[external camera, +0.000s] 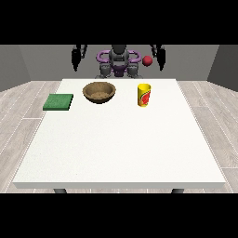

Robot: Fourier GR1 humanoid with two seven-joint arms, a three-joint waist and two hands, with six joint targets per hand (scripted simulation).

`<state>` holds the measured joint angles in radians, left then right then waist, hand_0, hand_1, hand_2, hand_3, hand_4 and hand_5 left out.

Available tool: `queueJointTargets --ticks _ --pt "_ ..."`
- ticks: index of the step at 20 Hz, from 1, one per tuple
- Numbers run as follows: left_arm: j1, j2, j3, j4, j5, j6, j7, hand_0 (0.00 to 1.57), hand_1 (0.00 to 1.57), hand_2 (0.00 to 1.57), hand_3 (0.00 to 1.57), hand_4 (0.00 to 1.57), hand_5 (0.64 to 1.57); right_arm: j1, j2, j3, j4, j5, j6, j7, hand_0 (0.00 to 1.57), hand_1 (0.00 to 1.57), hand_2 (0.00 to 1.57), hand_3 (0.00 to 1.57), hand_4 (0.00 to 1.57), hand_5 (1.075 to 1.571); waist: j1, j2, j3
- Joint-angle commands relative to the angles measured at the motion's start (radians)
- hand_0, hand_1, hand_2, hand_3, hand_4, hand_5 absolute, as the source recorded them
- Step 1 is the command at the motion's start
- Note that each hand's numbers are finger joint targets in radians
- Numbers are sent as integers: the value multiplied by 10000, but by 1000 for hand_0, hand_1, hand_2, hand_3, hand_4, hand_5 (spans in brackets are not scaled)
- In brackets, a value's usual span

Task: Pick the cup and pour the ball into the bowl, then pick the bowl and place it on the pad

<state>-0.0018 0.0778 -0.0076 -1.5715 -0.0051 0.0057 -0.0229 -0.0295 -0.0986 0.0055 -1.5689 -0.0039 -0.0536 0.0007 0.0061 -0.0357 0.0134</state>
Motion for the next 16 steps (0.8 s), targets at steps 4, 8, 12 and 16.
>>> queueJointTargets --ticks 4,8,12,16 --pt "-170 395 84 -869 63 -99 815 0 0 0 0 0 1524 -141 -352 -84 -818 -76 63 850 0 0 0 0 0 1568 -45 -2243 -97" --pt "1472 -735 -1102 -1685 1832 -350 551 0 0 0 0 0 1531 1308 -8 -730 -409 -1523 686 217 0 0 0 0 0 1570 367 -3075 -124" --pt "1752 -762 -1917 -2992 1648 211 708 0 0 0 0 0 1521 743 120 -683 -1128 -1079 148 216 0 0 0 0 0 1566 496 -2048 -133" --pt "1425 -370 -1380 -3261 1004 111 357 0 0 0 0 0 1478 952 134 -746 -1086 -1218 634 -638 0 0 0 0 0 1565 238 -918 -132"
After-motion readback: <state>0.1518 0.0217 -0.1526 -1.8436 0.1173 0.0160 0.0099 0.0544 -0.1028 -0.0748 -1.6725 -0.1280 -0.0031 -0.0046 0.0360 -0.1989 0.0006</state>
